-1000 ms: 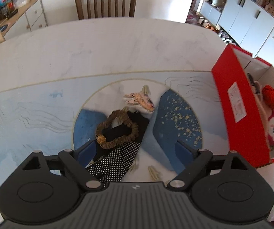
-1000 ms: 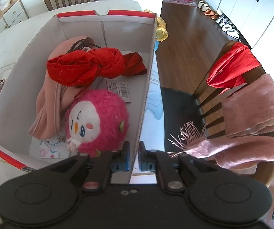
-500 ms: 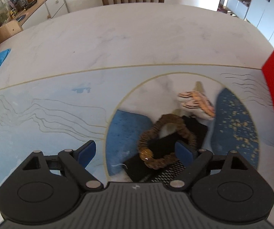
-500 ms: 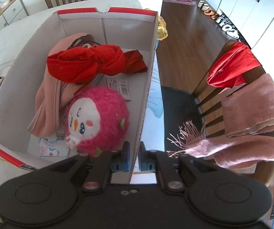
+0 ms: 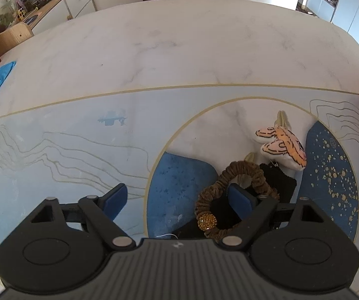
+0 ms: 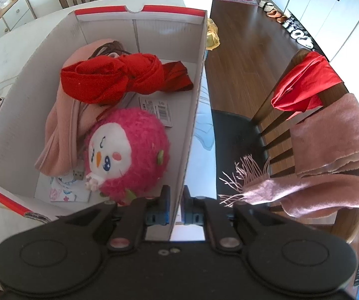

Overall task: Organize objects
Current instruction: 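Return the left gripper to the pile over the brown hair tie, then grasp the brown beaded hair tie with the left gripper and lift, then carry the hair tie with the left gripper into the box and release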

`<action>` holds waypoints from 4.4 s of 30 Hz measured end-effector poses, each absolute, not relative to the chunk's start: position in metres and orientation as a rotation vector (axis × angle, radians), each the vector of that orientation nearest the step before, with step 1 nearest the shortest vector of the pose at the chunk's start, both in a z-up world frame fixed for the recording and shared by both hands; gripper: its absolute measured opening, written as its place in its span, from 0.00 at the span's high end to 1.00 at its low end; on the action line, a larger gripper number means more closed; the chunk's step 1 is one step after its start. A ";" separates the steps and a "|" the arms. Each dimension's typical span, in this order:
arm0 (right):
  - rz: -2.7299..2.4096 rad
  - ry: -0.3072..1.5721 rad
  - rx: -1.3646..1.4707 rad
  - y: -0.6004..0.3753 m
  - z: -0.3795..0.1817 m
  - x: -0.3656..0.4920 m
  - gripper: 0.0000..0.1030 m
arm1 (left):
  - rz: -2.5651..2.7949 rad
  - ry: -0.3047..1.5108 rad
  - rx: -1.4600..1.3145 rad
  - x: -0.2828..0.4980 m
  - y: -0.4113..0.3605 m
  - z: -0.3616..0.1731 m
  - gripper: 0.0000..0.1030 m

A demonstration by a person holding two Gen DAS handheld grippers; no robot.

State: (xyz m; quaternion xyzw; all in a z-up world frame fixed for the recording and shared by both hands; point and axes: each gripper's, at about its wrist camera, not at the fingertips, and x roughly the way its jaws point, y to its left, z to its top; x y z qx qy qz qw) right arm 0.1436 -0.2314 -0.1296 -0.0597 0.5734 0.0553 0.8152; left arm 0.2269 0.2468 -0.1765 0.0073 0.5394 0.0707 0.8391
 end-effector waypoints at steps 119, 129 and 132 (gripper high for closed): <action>0.117 1.213 -0.100 -0.231 -0.133 0.142 0.94 | -0.514 1.129 0.303 0.309 -0.084 -0.108 0.89; 0.116 1.213 -0.100 -0.231 -0.133 0.142 0.94 | -0.534 1.090 0.263 0.297 -0.069 -0.087 0.75; 0.116 1.213 -0.102 -0.231 -0.133 0.142 0.94 | -0.542 1.064 0.243 0.290 -0.060 -0.073 0.75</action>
